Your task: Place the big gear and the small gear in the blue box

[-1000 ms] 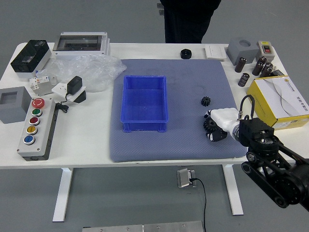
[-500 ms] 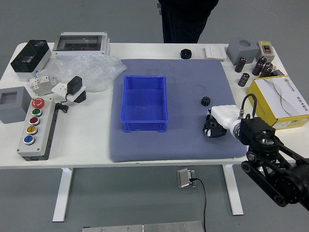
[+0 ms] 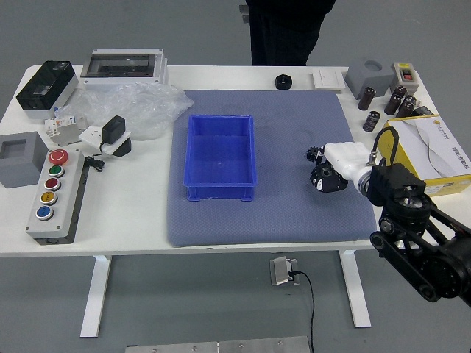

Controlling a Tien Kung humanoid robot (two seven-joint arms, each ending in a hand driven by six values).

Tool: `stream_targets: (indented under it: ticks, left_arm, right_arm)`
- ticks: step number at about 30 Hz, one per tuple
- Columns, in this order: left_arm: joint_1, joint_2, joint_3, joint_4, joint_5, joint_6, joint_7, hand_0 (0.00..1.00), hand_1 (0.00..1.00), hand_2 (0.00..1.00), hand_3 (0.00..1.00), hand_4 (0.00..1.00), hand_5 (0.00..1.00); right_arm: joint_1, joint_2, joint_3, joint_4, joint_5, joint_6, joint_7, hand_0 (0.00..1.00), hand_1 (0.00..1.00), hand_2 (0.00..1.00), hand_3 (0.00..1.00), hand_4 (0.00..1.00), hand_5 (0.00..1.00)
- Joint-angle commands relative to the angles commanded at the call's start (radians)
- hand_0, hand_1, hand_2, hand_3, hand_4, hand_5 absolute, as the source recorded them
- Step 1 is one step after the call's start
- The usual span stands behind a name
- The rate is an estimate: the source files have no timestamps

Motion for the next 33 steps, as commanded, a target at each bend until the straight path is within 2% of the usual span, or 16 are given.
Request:
stream_targets:
  ticks: [5,10,15,23,31,33]
  left_arm:
    - [0.001,0.003,-0.001,0.000,0.001,0.000,0.001,0.826,0.787,0.777,0.757,0.663,0.378]
    - [0.002,0.005,-0.001,0.000,0.002,-0.001,0.002,0.826,0.787,0.777,0.757,0.664,0.380]
    - [0.002,0.007,-0.002,0.000,0.005,-0.002,0.002,0.826,0.786,0.777,0.759,0.664,0.380]
    - [0.002,0.005,-0.004,0.000,0.020,-0.006,0.005,0.826,0.788,0.777,0.758,0.664,0.380]
    - [0.000,-0.001,-0.004,0.000,0.027,-0.009,0.008,0.826,0.787,0.777,0.758,0.664,0.380]
    - [0.000,-0.003,-0.004,0.000,0.027,-0.009,0.009,0.826,0.787,0.777,0.758,0.664,0.380]
  right_arm:
    - [0.052,-0.001,0.002,0.018,0.000,0.006,-0.002,0.556,0.447,0.447,0.395,0.433,0.298]
    - [0.117,0.026,0.002,0.029,0.000,0.011,-0.002,0.556,0.445,0.447,0.394,0.432,0.296]
    - [0.180,0.080,-0.004,0.023,0.000,0.012,0.000,0.556,0.445,0.447,0.394,0.432,0.296]
    - [0.264,0.216,-0.030,-0.031,0.000,0.006,0.008,0.558,0.445,0.447,0.392,0.434,0.296]
    - [0.285,0.327,-0.077,-0.098,0.000,-0.003,0.013,0.562,0.446,0.454,0.396,0.436,0.293]
    - [0.284,0.334,-0.087,-0.113,0.000,-0.002,0.013,0.562,0.446,0.454,0.396,0.436,0.293]
